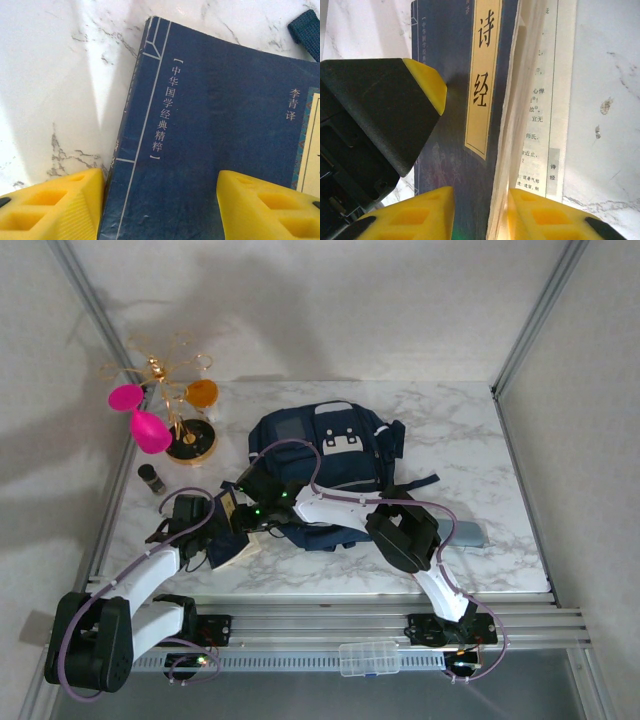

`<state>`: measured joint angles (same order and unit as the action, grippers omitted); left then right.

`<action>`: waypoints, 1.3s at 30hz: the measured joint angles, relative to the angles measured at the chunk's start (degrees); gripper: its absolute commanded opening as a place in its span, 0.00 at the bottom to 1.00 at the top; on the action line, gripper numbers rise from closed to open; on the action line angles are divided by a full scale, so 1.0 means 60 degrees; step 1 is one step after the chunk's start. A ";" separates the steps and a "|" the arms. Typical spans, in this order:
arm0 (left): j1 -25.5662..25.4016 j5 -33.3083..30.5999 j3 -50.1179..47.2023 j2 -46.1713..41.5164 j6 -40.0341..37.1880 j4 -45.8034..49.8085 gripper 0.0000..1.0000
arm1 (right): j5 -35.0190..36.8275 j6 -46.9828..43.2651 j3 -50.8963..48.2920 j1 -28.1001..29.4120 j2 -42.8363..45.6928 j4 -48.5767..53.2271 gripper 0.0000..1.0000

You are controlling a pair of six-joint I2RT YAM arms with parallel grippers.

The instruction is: Pack books, pencil case, and school supplies into a backpack

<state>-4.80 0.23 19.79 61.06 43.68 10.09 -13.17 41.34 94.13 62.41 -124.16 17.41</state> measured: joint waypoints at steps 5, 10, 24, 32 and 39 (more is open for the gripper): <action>0.0000 0.0004 0.0000 -0.0080 0.0007 0.0004 0.60 | -0.0066 0.0029 0.0000 0.0000 0.0000 -0.0036 0.14; 0.0000 0.0022 0.0000 -0.0248 0.0106 0.0033 0.68 | -0.0142 0.0040 -0.0058 0.0000 0.0073 -0.0208 0.00; 0.0025 0.0189 0.2528 -0.2160 0.0102 0.1712 0.97 | -0.2189 0.0663 -0.2663 -0.0780 0.3180 -0.3064 0.00; 0.0095 0.1585 0.4637 -0.2361 -0.0514 0.2663 0.97 | -0.3253 0.0729 -0.3847 -0.2106 0.5603 -0.3665 0.00; -0.0011 0.4058 0.3978 -0.2605 0.0186 0.1144 0.86 | -0.4135 0.0710 -0.4907 -0.3519 0.7118 -0.3807 0.00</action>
<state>-4.86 24.58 43.66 45.43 44.80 16.95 -37.98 45.60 64.69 41.30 -81.45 -5.43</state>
